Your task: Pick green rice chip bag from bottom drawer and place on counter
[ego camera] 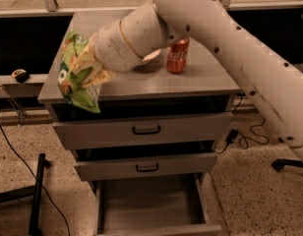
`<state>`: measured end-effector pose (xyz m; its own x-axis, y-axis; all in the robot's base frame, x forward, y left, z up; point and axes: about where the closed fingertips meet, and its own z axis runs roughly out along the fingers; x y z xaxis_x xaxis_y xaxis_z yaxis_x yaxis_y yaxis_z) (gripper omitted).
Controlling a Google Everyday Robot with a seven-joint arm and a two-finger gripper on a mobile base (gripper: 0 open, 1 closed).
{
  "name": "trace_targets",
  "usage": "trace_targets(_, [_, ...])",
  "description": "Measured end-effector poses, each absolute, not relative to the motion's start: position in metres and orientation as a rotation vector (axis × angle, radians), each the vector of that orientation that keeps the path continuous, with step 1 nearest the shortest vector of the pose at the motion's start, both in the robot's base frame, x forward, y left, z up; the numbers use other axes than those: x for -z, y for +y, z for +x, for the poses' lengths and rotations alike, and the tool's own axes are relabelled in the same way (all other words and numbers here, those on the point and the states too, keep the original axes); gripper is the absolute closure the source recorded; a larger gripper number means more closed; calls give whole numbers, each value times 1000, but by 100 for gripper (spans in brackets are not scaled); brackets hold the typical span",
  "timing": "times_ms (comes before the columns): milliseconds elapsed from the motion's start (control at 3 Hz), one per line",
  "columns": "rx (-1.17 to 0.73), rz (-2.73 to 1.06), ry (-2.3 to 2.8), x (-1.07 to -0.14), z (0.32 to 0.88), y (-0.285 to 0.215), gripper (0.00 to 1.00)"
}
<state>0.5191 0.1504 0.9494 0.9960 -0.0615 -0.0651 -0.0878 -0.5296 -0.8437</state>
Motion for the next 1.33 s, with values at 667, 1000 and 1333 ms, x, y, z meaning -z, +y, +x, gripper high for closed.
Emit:
trace_targets(667, [-40,-2017,237,-941,601,177,100])
trace_targets(1000, [-14,-2007,315,-931,629,177,83])
trace_targets(1333, [32,-1973,352,-929,636,173,59])
